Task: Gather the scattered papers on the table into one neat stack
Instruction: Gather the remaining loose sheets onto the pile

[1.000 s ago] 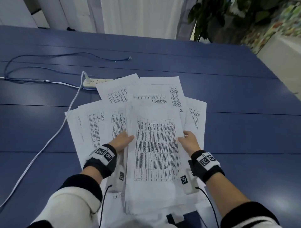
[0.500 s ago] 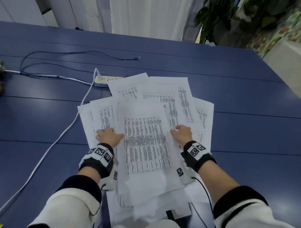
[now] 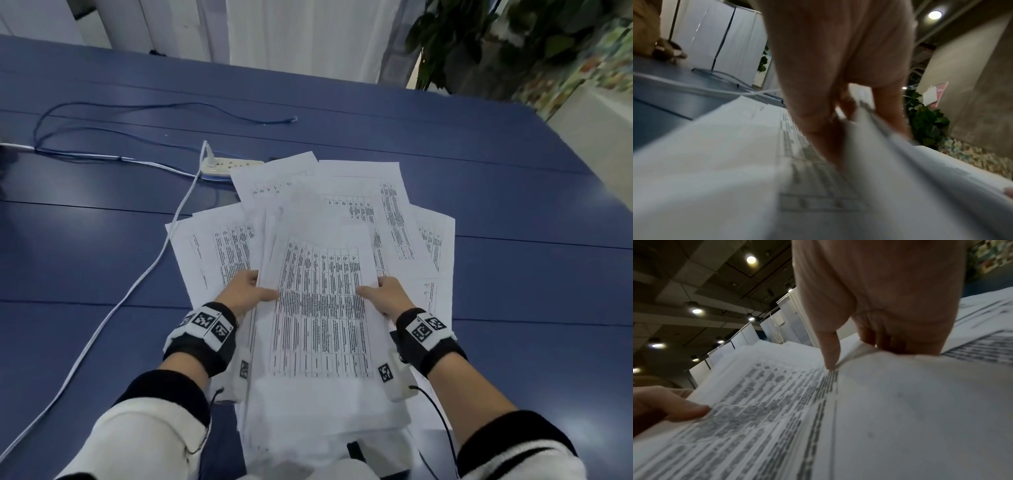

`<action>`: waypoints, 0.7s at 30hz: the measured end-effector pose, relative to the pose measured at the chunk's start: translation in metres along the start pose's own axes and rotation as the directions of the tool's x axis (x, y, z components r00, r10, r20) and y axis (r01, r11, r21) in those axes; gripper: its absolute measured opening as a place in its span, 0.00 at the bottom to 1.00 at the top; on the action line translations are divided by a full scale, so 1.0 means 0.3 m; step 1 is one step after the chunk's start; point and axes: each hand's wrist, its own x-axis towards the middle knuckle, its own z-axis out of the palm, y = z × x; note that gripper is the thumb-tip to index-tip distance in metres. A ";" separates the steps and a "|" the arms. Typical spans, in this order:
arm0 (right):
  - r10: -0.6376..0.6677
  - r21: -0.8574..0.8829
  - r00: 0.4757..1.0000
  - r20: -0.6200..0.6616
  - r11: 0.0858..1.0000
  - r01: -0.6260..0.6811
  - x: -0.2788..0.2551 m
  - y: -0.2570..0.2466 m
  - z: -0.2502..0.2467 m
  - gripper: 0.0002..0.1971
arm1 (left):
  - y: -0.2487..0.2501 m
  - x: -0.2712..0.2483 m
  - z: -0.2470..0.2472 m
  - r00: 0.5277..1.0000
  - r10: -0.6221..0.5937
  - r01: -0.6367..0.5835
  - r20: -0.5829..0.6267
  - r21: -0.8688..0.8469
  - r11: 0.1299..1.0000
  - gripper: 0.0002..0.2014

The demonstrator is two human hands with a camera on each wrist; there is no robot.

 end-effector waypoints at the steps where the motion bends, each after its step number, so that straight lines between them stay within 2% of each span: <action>1: 0.002 -0.011 1.000 -0.013 1.000 -0.002 -0.002 0.012 0.002 0.17 | -0.012 -0.008 -0.008 0.999 0.011 -0.012 0.044 0.022 1.000 0.14; 2: -0.012 -0.005 0.999 -0.036 1.000 0.012 0.005 0.033 0.003 0.12 | -0.029 -0.012 -0.016 0.997 0.021 -0.022 0.077 0.022 1.000 0.14; 3: -0.035 0.001 0.997 -0.064 0.999 0.035 0.001 0.047 -0.002 0.15 | -0.043 -0.020 -0.023 0.994 0.022 -0.022 0.104 -0.006 1.000 0.14; 5: -0.024 0.027 0.993 -0.114 0.999 0.027 -0.002 0.066 -0.028 0.34 | -0.062 -0.033 -0.032 0.993 0.040 -0.029 0.115 -0.098 0.995 0.19; 7: -0.047 0.093 0.994 -0.100 0.994 0.056 -0.013 0.062 -0.061 0.41 | -0.059 -0.050 -0.027 0.994 0.031 -0.012 0.101 -0.184 0.983 0.20; 9: -0.083 0.163 0.997 0.008 0.983 0.081 -0.027 0.053 -0.071 0.38 | -0.048 -0.063 0.001 0.997 0.024 -0.008 0.070 -0.221 0.975 0.20; 11: -0.106 0.124 0.990 0.091 0.988 0.095 -0.044 0.052 -0.053 0.34 | -0.029 -0.073 0.047 0.999 -0.004 0.010 0.033 -0.176 0.984 0.29; 13: -0.116 0.091 0.990 0.073 0.990 0.110 -0.060 0.060 -0.020 0.33 | -0.018 -0.075 0.091 0.999 -0.038 0.041 0.033 -0.118 0.992 0.42; 14: -0.124 0.100 0.992 0.037 0.988 0.120 -0.058 0.069 -0.008 0.32 | -0.008 -0.080 0.104 0.998 -0.052 0.055 0.034 -0.110 0.992 0.45; 17: -0.131 0.093 0.991 -0.040 0.987 0.134 -0.048 0.087 -0.007 0.26 | 0.002 -0.080 0.115 0.998 -0.059 0.062 0.032 -0.078 0.995 0.46; 19: -0.138 0.027 0.990 0.003 0.990 0.138 -0.046 0.083 -0.024 0.28 | 0.006 -0.085 0.114 1.000 -0.017 0.016 -0.004 -0.084 0.996 0.46; 21: -0.172 0.024 0.985 0.017 0.985 0.172 -0.039 0.058 -0.055 0.26 | 0.017 -0.079 0.114 0.998 0.013 -0.025 -0.066 -0.182 0.983 0.47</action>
